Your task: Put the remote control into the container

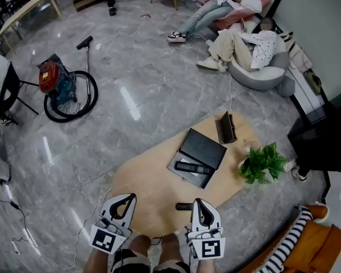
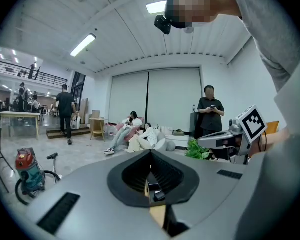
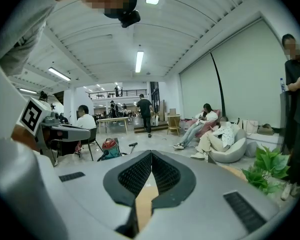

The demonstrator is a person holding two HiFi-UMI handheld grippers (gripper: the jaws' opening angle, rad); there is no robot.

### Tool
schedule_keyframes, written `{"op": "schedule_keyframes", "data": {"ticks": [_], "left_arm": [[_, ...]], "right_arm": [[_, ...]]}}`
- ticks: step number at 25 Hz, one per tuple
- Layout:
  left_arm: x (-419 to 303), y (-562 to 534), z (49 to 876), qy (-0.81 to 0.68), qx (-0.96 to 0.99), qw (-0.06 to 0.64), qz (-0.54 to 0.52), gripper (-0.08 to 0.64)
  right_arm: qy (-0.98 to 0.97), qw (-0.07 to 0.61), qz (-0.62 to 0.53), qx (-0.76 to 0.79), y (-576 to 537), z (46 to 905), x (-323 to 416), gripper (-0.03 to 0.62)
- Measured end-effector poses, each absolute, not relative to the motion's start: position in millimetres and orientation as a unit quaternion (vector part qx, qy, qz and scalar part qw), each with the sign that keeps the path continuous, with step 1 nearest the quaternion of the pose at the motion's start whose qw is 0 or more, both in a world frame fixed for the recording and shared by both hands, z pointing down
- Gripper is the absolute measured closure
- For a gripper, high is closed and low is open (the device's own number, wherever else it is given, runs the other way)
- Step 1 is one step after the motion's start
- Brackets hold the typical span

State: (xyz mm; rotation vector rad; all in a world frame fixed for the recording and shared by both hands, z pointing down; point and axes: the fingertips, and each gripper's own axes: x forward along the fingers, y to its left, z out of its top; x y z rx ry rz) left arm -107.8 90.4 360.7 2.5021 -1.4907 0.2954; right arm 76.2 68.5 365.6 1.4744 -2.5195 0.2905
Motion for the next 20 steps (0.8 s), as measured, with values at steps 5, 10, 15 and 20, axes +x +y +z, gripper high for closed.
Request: {"op": "schedule_keyframes", "data": {"ticks": [5, 10, 15, 20], "left_arm": [[-113, 95, 359, -0.508, 0.849, 0.102, 0.108, 0.552], [-109, 96, 356, -0.502, 0.854, 0.104, 0.089, 0.552], [-101, 99, 360, -0.491, 0.861, 0.102, 0.087, 0.552], [-95, 104, 376, -0.483, 0.863, 0.111, 0.1, 0.552]], "right_arm": [[-0.854, 0.105, 0.097, 0.501, 75, 364, 73, 0.581], [-0.852, 0.104, 0.096, 0.504, 78, 363, 77, 0.58], [-0.85, 0.102, 0.096, 0.507, 82, 366, 82, 0.58], [-0.854, 0.117, 0.091, 0.499, 89, 380, 86, 0.58]]}}
